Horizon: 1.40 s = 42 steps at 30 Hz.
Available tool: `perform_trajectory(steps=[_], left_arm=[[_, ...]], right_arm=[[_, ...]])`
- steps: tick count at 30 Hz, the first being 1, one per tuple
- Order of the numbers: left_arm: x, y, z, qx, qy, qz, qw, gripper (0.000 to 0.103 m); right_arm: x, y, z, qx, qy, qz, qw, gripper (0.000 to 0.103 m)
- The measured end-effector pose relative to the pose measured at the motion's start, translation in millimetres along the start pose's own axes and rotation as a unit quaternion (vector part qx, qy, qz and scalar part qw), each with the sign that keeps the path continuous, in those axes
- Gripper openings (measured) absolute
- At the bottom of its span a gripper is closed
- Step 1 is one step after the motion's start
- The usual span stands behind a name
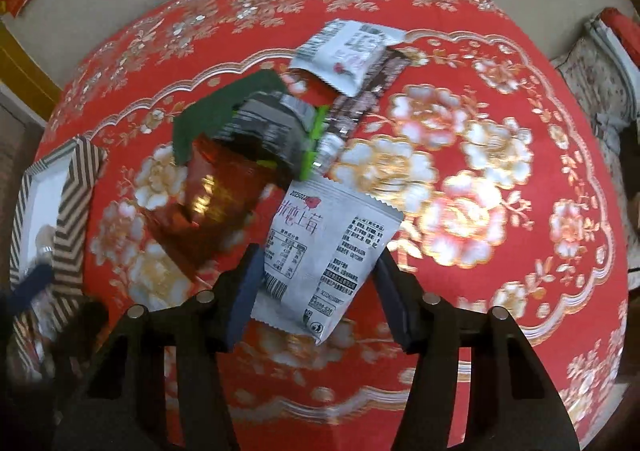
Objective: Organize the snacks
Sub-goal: 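Grasp the white printed snack packet with the right gripper while the left grasps a brown candy packet, then carry the white packet and brown candy packet over the white tray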
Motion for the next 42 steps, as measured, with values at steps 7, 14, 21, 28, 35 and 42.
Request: perform_trajectory(steps=[7,14,21,28,35,42], left_arm=[[-50,-29,18,0.020,-0.083,-0.026,0.9960,0.081],[-61,-67,20,0.061,-0.080,-0.005,0.9949,0.040],[-61,-51,-9,0.070,-0.072,-0.008,0.9949,0.034],[-58,-16,-72,0.085,-0.058,-0.009,0.9946,0.034],[-48,-1,-100,0.092,-0.044,0.004,0.9948,0.034],[-41,3,-103,0.091,-0.024,0.009,0.9955,0.034]], right_arm=[[-42,12,-37,0.004,-0.010,0.009,1.000,0.055],[-54,25,-77,0.011,0.009,0.020,1.000,0.055],[-61,29,-87,0.012,0.023,0.025,0.999,0.054],[-59,31,-93,0.017,0.036,0.041,0.998,0.054],[-39,44,-107,0.018,0.065,0.061,0.996,0.054],[-28,47,-110,0.016,0.084,0.061,0.995,0.054]])
Point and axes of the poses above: each gripper's, at about its wrist camera, not at the fingertips, and y roughly against the way its jaws point, x to its left, z to its top, the point moved 8 cm from there along -y, roughly the way its jaws point, and after that the axes turned 3 degrees about y, right-handed, at the moved point
